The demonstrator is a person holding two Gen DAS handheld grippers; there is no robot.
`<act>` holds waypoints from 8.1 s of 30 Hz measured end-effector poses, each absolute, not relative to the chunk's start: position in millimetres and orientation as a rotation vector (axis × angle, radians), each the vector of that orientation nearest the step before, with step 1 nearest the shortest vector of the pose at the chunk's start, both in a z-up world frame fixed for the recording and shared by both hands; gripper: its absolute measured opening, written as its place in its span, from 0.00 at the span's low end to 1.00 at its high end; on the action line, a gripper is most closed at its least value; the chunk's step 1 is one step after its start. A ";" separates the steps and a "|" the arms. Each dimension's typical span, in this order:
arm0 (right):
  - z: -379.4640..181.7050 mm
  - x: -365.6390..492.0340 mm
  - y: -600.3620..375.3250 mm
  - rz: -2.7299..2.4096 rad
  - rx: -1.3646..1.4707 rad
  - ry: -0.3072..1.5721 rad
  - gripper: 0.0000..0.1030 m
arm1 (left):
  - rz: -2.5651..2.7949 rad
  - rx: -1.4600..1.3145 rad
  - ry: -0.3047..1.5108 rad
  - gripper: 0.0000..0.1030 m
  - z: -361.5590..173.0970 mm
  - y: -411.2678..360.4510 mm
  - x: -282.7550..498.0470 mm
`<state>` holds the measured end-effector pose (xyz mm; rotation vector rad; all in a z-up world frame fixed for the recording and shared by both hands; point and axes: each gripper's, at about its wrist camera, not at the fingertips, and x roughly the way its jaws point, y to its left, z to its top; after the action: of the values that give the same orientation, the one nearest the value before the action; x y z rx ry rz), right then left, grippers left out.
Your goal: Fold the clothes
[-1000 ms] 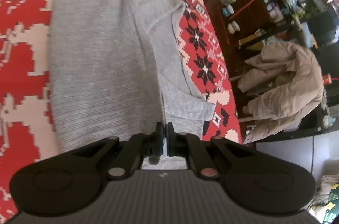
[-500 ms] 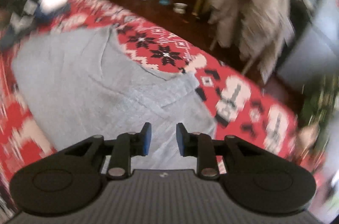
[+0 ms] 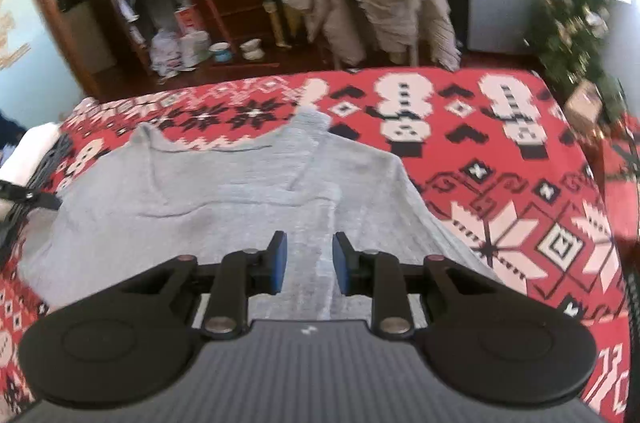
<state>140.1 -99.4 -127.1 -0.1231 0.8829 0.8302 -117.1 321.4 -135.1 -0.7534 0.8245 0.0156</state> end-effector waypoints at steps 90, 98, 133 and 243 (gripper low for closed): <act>-144.4 39.0 -158.4 0.708 -0.231 0.825 0.11 | 0.123 0.202 0.836 0.09 -146.3 190.9 -205.8; -140.5 45.9 -176.4 0.658 -0.249 0.836 0.01 | 0.129 0.204 0.858 0.02 -148.0 195.9 -213.9; -151.7 -23.7 -35.6 0.909 -0.331 0.696 0.13 | -0.064 -0.005 0.668 0.10 -155.6 107.9 -125.1; -142.3 215.4 13.2 0.869 -0.273 0.779 0.05 | 0.040 -0.034 0.822 0.02 -143.9 249.7 26.1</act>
<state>215.4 13.2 -142.3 -0.2727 0.7791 0.8690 26.1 249.7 -143.9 -0.0342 0.8218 0.0405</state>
